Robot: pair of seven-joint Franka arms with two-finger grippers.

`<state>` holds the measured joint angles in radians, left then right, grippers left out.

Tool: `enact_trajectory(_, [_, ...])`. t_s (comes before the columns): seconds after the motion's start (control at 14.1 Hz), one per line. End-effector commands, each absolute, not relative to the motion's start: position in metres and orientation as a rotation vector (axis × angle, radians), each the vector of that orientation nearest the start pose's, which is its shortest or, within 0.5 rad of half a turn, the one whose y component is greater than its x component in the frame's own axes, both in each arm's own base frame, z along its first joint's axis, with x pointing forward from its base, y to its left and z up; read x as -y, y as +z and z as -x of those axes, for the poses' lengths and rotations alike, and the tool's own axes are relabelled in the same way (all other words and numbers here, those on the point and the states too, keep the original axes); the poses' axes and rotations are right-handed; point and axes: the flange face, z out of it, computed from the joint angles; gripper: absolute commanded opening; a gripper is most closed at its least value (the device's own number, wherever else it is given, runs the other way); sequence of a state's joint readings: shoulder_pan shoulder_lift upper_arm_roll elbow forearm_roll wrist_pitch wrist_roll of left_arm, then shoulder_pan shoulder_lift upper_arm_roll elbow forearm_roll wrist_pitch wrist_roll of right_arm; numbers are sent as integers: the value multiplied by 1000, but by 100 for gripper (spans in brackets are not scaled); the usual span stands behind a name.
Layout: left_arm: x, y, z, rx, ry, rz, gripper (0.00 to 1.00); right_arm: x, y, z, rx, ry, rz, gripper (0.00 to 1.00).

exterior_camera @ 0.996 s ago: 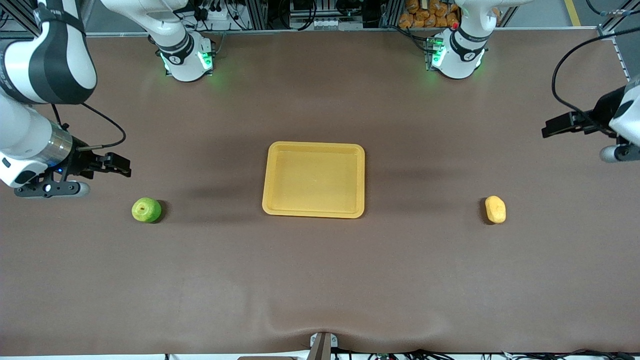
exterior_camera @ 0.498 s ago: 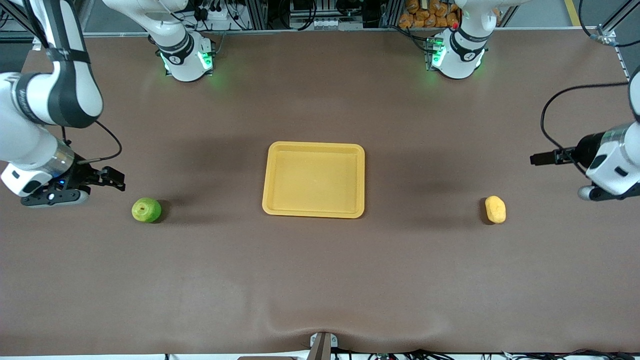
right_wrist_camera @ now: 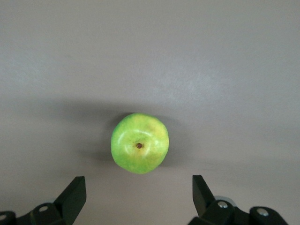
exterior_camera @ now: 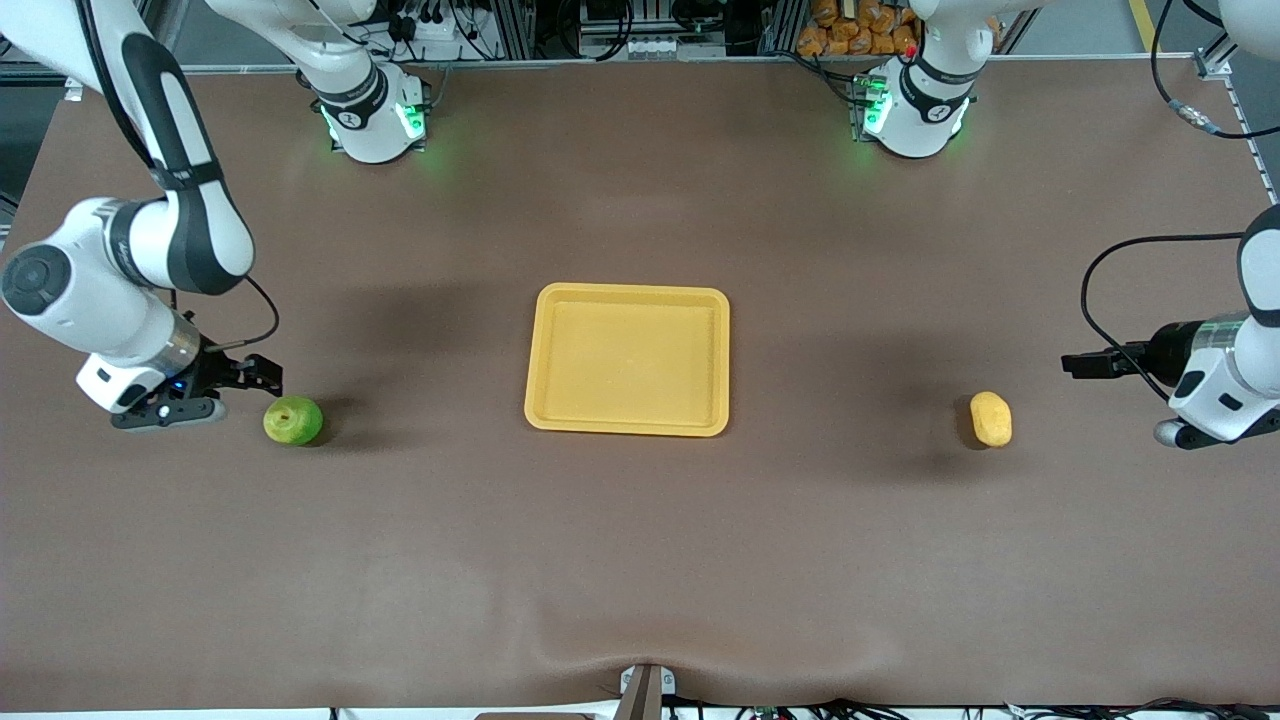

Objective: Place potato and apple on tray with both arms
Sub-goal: 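Lower the right gripper to the apple while the left gripper approaches the potato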

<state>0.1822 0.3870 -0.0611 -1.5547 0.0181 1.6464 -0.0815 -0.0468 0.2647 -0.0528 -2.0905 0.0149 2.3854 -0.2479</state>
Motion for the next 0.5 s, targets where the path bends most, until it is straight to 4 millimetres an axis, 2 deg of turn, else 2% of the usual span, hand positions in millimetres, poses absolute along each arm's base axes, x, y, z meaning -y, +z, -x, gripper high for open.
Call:
enact_trajectory(0.0, [-86, 390, -637, 312, 450, 3089, 100, 61, 273, -595, 240, -32, 3136, 100])
enact_trajectory(0.21, [-93, 366, -642, 325, 410, 3098, 100, 65, 243, -605, 231, 19, 3134, 100])
enact_trajectory(0.43, [-89, 345, -644, 322, 362, 3107, 100, 65, 224, -613, 149, 1, 3105, 100])
